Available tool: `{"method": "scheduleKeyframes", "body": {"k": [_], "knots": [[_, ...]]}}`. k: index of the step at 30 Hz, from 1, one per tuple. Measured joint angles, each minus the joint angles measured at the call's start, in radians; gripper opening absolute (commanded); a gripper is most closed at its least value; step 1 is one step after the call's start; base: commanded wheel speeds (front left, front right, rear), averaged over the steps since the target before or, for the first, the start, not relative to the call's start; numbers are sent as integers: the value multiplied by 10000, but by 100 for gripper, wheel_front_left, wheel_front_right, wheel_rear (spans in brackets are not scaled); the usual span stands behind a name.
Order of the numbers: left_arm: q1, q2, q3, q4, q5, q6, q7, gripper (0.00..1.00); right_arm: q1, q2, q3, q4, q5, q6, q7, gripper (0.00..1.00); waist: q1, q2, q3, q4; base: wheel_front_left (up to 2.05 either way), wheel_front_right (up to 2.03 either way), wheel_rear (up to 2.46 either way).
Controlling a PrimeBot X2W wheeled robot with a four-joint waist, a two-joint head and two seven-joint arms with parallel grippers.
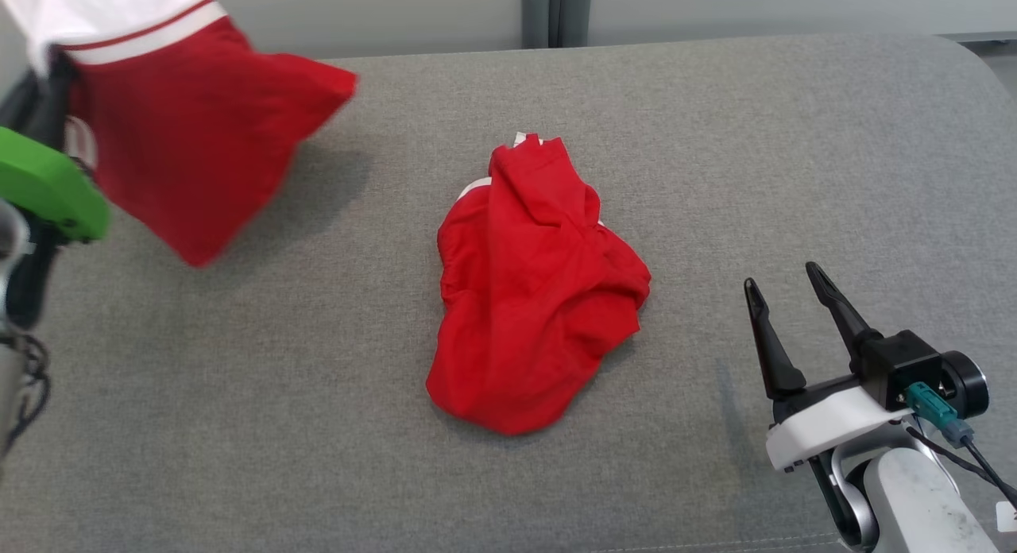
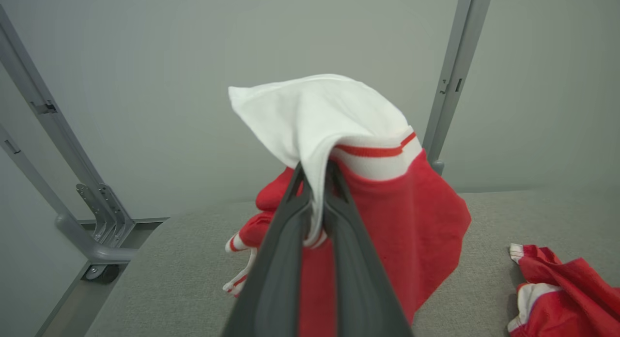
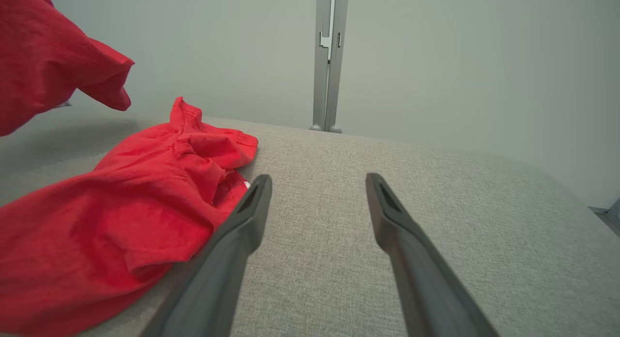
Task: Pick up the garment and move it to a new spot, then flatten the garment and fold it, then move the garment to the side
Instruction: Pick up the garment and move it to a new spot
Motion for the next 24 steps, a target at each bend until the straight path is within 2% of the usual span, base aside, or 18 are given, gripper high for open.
{"method": "scheduleKeyframes", "body": {"k": [5,9,11,17,24], "knots": [[-210,1329,830,384,-25,414,476,0,100,21,36,0,0,10,-2,100,0,0,-153,193,0,0,0],[-184,2011,1154,1035,-209,504,894,0,102,61,69,-4,0,21,0,100,0,0,-183,240,0,0,0],[-36,2067,1116,1312,-382,458,1083,0,102,88,86,-4,0,23,0,100,0,0,-164,232,0,0,0],[1102,1509,1112,2107,-920,364,1122,0,95,188,238,25,-4,111,-2,100,0,0,-74,152,0,0,0],[1845,1367,1256,2876,-1093,405,844,0,79,249,261,61,-8,199,-2,100,0,0,35,-114,0,0,0]]}}
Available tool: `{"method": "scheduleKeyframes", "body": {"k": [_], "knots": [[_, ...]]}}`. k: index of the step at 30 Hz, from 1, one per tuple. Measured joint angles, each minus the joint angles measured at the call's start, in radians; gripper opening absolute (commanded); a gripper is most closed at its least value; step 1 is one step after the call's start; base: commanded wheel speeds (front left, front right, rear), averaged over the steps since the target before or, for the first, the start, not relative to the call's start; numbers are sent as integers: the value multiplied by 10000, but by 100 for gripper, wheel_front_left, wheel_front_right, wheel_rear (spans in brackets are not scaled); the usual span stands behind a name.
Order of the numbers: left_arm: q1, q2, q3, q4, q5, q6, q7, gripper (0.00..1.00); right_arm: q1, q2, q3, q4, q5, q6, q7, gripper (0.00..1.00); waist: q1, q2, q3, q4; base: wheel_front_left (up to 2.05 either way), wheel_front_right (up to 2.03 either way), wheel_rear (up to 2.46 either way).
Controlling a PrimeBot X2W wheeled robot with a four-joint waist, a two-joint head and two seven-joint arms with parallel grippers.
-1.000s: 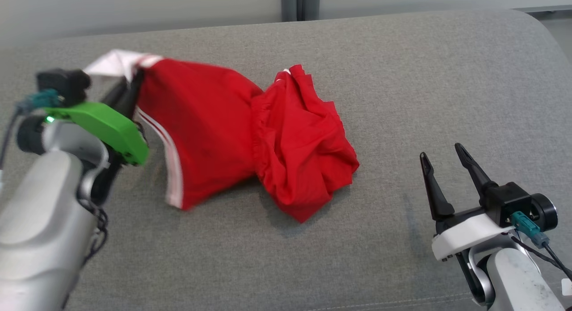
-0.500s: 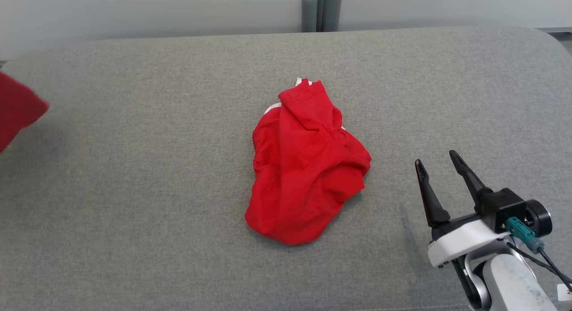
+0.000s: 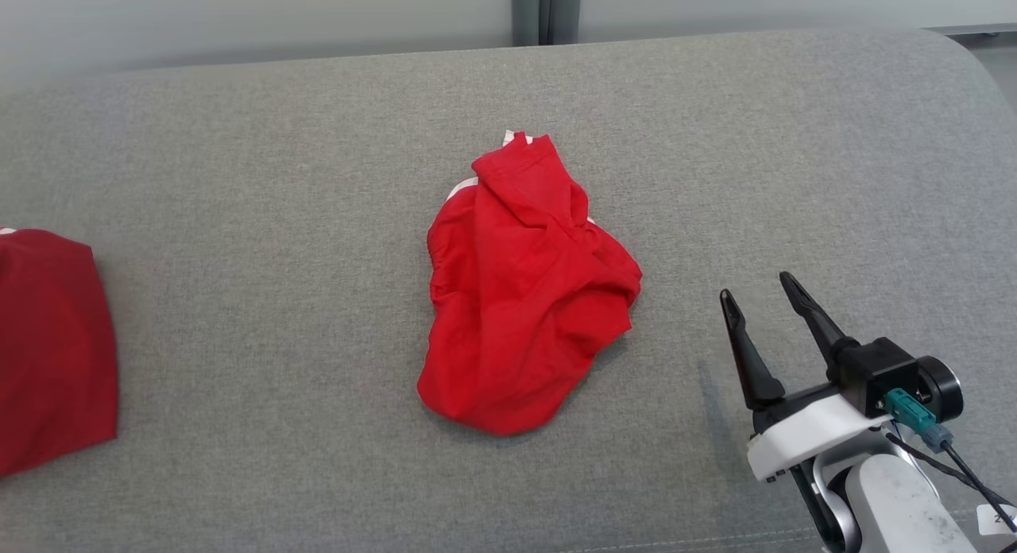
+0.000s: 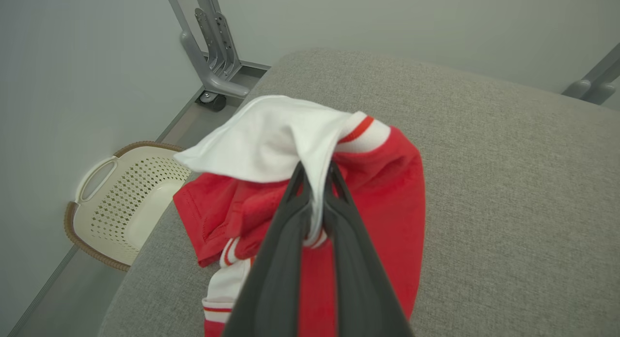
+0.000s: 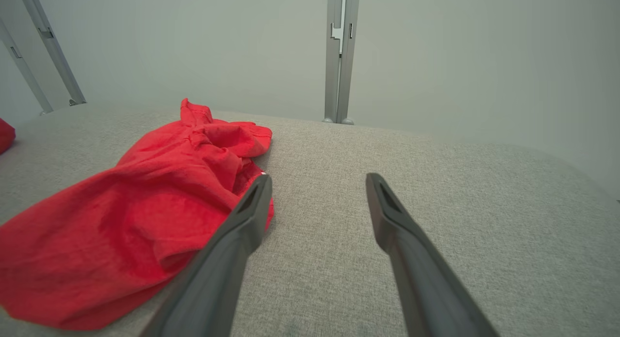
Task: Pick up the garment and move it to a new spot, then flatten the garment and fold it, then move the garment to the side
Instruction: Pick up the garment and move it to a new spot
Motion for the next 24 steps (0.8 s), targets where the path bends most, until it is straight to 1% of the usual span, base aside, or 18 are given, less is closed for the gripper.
{"method": "scheduleKeyframes", "body": {"k": [1,2,3,4,5,7,11,14,18,20,24], "knots": [[10,-58,17,38,-8,-13,-82,0,-2,-4,-6,21,0,0,2,100,0,0,9,-36,0,0,0],[10,-161,102,71,-128,-42,-86,4,-3,-2,-2,38,-4,2,0,100,0,0,13,-72,0,0,0],[10,-278,167,134,-301,-46,-77,35,-3,-2,-2,54,-15,2,2,100,0,-1,16,-109,0,0,0],[14,-343,109,207,-334,-82,-58,73,-4,-2,-12,65,-15,2,2,100,0,0,15,-145,0,0,0],[18,-385,48,255,-322,-104,10,100,-4,-4,-31,81,-15,2,2,100,0,0,6,-175,0,0,0],[17,-466,-82,238,-240,-102,59,100,-2,-6,-104,92,-15,0,2,100,0,0,-44,-208,0,0,0],[2,-428,-453,-221,178,-140,35,100,7,-98,-244,88,-17,-2,2,100,0,0,-158,-184,0,0,0],[-30,-428,-443,-849,213,-259,-389,100,10,-196,-293,56,-36,-2,2,100,0,0,-253,-138,0,0,0],[-252,-589,-443,-1881,213,-460,-849,100,13,-253,-403,-21,-46,-13,2,100,0,0,-335,1,0,0,0],[-242,-947,-499,-2393,173,-623,-1043,100,25,-249,-416,-63,-46,-13,2,100,0,0,-370,85,0,0,0],[83,-2387,-1212,-2949,-138,-999,-959,100,123,-245,-466,-81,-46,-13,2,100,0,0,-402,296,0,0,0]]}}
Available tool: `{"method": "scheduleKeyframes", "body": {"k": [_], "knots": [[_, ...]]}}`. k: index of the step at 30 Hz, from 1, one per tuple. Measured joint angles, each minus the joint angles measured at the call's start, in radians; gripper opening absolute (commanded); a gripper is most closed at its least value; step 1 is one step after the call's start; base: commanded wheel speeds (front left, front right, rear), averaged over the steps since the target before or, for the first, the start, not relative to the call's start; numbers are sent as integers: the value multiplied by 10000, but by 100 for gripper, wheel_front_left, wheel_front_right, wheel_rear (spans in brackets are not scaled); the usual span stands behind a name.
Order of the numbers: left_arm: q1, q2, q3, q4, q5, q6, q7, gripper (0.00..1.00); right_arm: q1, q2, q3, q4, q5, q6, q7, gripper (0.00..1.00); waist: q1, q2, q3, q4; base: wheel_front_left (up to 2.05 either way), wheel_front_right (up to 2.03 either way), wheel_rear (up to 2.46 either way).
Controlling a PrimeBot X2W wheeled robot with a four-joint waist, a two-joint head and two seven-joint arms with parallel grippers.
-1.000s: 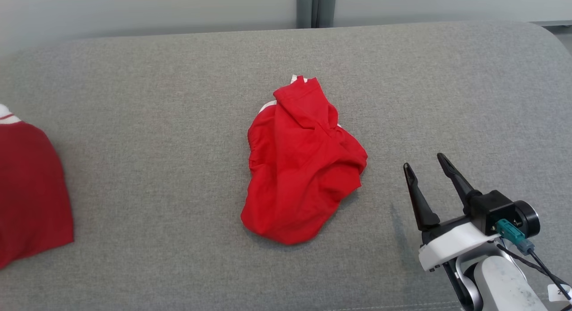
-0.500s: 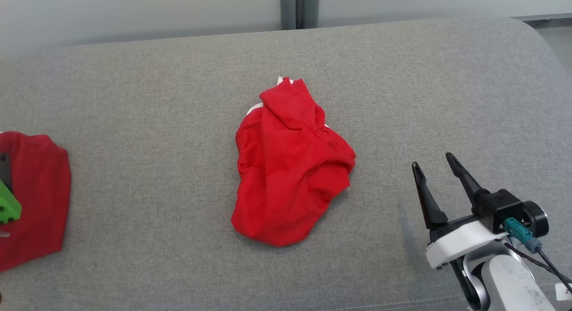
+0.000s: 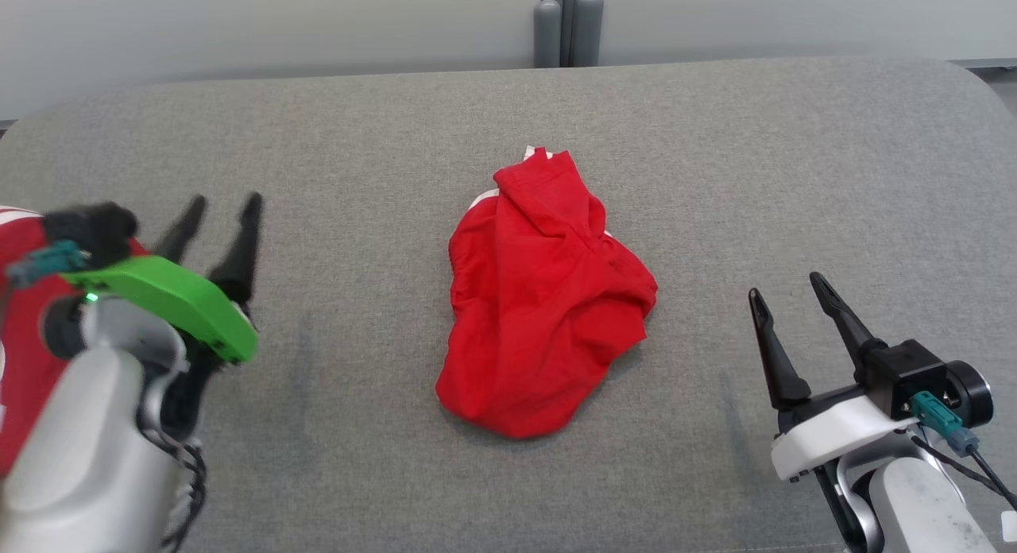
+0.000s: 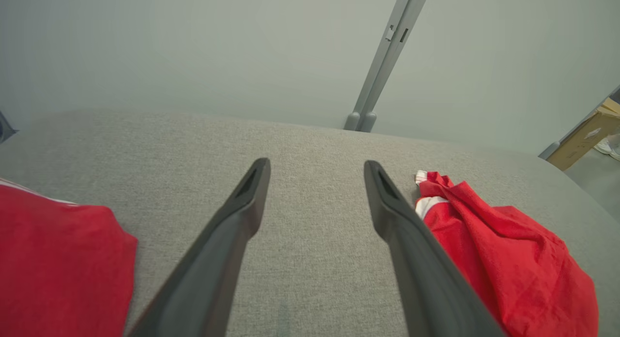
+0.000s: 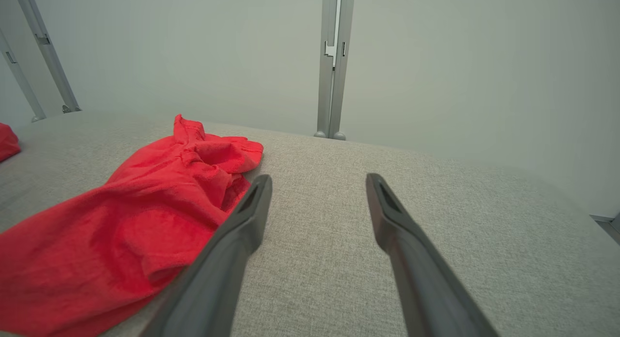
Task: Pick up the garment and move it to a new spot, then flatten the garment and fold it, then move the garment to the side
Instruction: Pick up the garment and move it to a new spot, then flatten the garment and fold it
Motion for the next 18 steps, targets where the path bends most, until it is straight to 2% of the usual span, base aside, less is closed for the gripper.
{"method": "scheduleKeyframes", "body": {"k": [3,6,7,14,18], "knots": [[723,-715,-426,33,-102,-48,27,100,100,27,163,13,0,15,0,100,0,0,9,149,0,0,0],[1230,-991,-748,48,-199,-67,107,100,95,86,295,-2,-35,63,0,100,0,0,78,189,0,0,0],[1261,-1241,-1083,17,-184,-128,130,100,91,67,341,2,-61,100,0,100,0,0,136,178,0,0,0],[1265,-1946,-1827,-221,-67,-240,334,100,68,65,437,12,-81,132,0,100,0,0,270,3,0,0,0],[1268,-2167,-2176,-92,-15,-244,543,100,26,77,485,17,-111,138,0,100,0,0,359,-176,0,0,0]]}}
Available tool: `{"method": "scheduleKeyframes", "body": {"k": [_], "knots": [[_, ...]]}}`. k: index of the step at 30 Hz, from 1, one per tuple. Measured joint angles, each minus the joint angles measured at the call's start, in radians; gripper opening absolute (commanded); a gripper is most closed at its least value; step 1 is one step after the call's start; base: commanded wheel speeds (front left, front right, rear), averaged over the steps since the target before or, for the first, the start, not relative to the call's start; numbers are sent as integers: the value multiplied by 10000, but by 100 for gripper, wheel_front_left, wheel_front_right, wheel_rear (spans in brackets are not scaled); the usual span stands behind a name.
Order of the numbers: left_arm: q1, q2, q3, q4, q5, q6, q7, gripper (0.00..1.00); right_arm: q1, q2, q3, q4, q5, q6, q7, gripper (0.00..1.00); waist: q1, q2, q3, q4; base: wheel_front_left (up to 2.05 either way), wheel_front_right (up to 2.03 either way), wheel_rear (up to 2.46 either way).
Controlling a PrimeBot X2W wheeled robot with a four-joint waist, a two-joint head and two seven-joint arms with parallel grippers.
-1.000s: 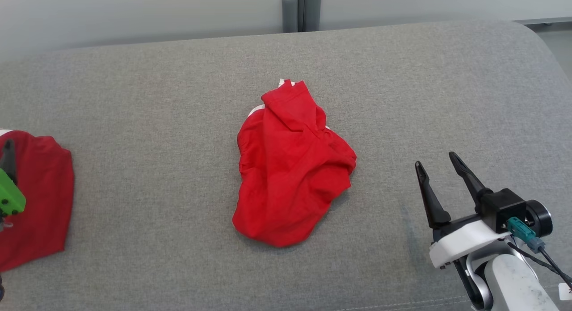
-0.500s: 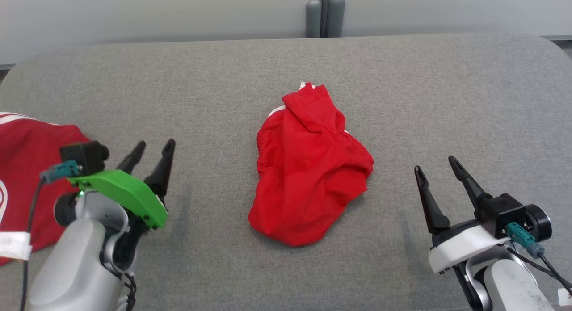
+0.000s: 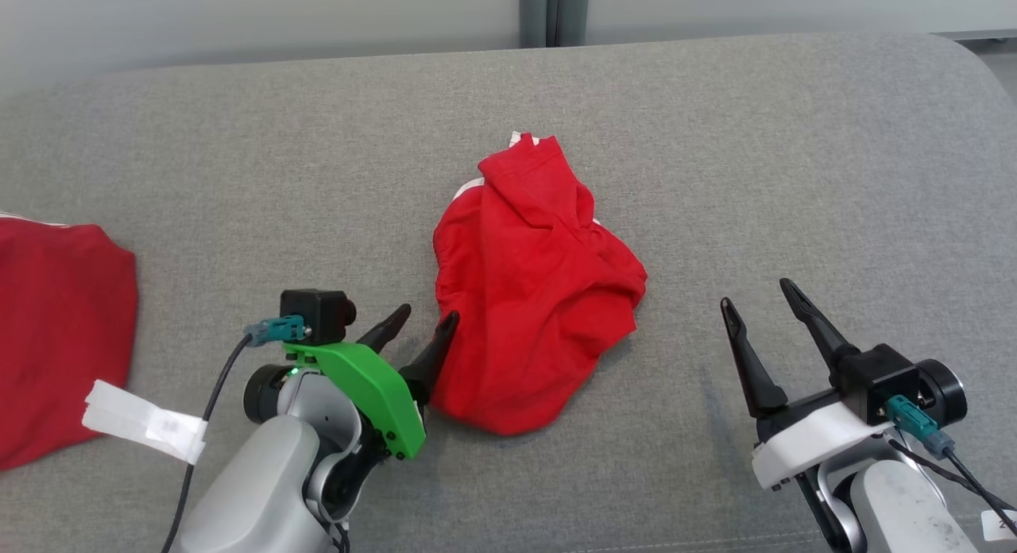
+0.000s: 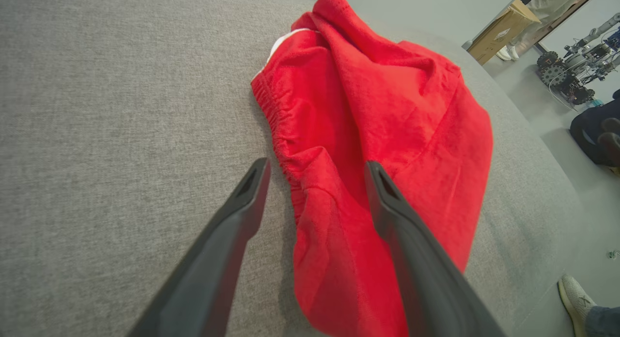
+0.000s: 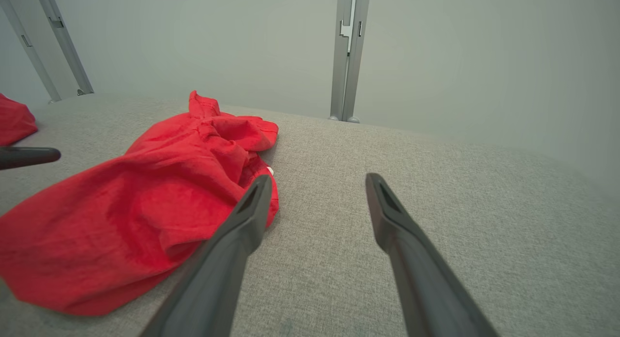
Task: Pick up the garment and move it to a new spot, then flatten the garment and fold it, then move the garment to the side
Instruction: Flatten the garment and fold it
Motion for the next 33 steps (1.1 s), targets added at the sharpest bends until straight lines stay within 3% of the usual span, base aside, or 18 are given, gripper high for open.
{"method": "scheduleKeyframes", "body": {"k": [9,10,11,12,13,19,27,33], "knots": [[12,-130,-307,554,50,-4,376,100,-155,67,-6,-2,-12,42,0,100,0,0,240,-396,0,0,0],[12,-153,-345,623,35,-4,470,86,-154,69,-19,0,-12,42,0,100,0,0,273,-427,0,0,0],[12,-213,-355,729,-25,-6,533,35,-154,67,-33,0,-12,42,0,100,0,0,304,-456,0,0,0],[12,-284,-368,786,-81,-6,566,11,-154,71,-50,0,-12,38,0,100,1,0,331,-481,0,0,0],[12,-301,-393,807,-84,-38,581,0,-154,73,-69,0,-12,36,0,100,0,0,352,-500,0,0,0],[-175,-268,-84,506,6,-88,169,0,-155,140,-130,2,-12,25,0,100,0,0,377,-512,0,0,0],[-1838,77,441,-991,581,-92,-652,0,-146,167,-305,52,-12,-63,0,100,1,0,234,-246,0,0,0],[-2623,428,439,-1549,1170,-90,-683,0,-147,190,-169,115,-12,-38,0,100,0,0,36,-33,0,0,0]]}}
